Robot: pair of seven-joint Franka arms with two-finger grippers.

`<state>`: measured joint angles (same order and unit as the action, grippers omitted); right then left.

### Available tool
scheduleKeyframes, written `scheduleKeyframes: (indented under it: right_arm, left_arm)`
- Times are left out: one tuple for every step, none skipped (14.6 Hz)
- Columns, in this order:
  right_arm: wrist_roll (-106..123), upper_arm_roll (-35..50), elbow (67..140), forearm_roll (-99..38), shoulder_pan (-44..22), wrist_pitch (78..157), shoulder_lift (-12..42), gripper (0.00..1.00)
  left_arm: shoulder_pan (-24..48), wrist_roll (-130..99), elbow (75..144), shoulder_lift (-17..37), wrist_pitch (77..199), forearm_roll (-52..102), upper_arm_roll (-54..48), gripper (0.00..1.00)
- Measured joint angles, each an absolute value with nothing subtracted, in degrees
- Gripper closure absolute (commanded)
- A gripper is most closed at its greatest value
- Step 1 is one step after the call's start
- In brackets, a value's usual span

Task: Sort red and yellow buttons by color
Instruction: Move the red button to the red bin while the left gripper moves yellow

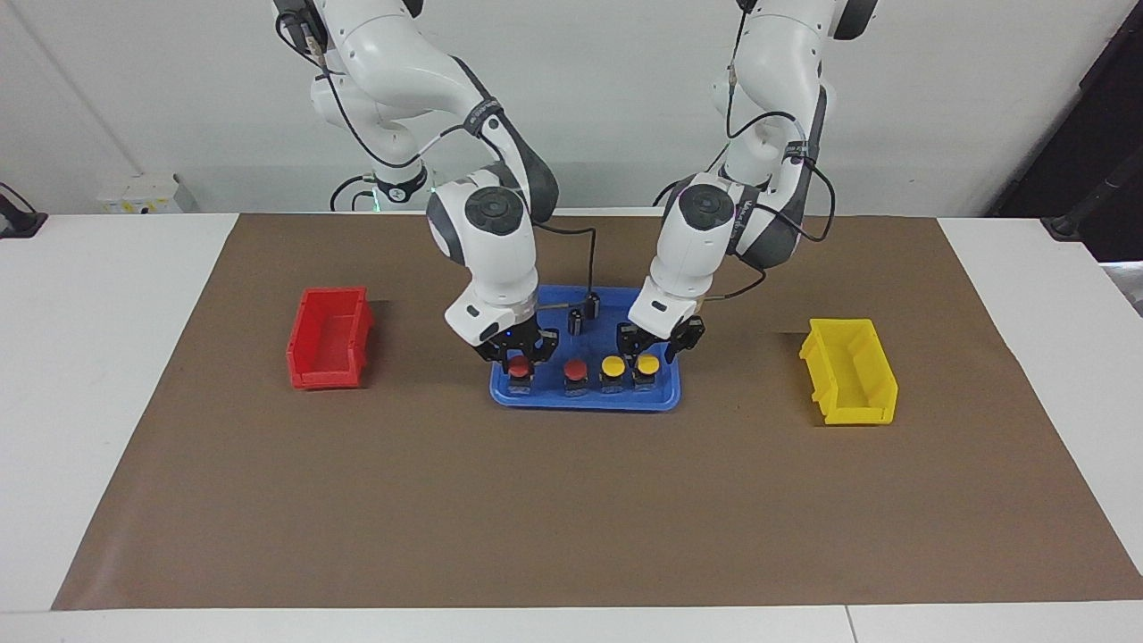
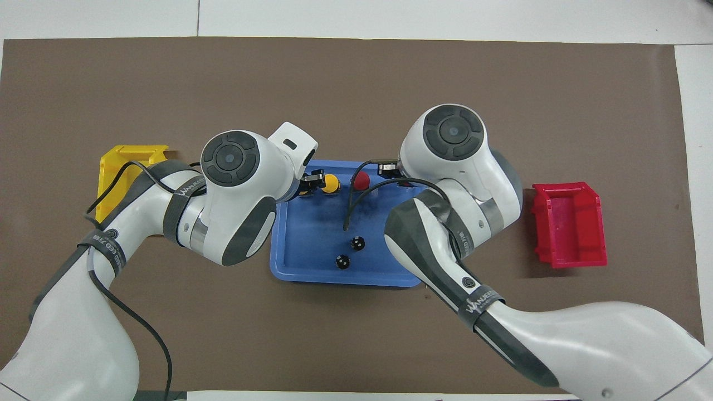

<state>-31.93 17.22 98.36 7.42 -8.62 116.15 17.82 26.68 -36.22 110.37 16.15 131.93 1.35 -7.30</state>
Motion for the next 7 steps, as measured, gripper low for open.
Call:
scheduleKeyframes:
  right_arm:
    - [-29.0, 17.2, 97.7, 6.5, -6.3, 112.3, 15.3, 0.80]
    - [-25.0, 17.2, 97.9, 4.6, -3.5, 109.1, 12.4, 0.80]
    - [-20.1, 17.2, 98.9, 2.6, -0.2, 106.9, 9.2, 0.80]
    - [-14.4, 17.1, 100.8, 0.8, 3.5, 105.6, 5.9, 0.80]
    - [-8.1, 17.0, 103.8, -0.8, 7.5, 104.9, 2.5, 0.80]
    - [-2.5, 16.9, 107.4, -2.2, 11.5, 104.8, -0.6, 0.80]
    - [2.6, 16.7, 111.0, -3.1, 15.3, 105.1, -3.1, 0.79]
  left_arm:
    - [26.7, -36.2, 110.4, 16.4, 132.0, 1.4, -7.3, 0.76]
    - [26.7, -36.2, 110.4, 16.5, 132.0, 1.4, -7.2, 0.98]
    - [26.7, -36.2, 110.3, 16.6, 132.0, 1.4, -7.1, 0.98]
    - [26.6, -36.3, 110.3, 16.6, 132.0, 1.4, -7.0, 0.98]
    - [26.6, -36.5, 109.9, 16.6, 132.0, 1.4, -6.9, 0.98]
    - [26.6, -36.7, 109.2, 16.5, 131.5, 1.4, -6.8, 0.98]
    - [26.5, -36.8, 107.8, 16.5, 129.3, 1.4, -6.6, 0.98]
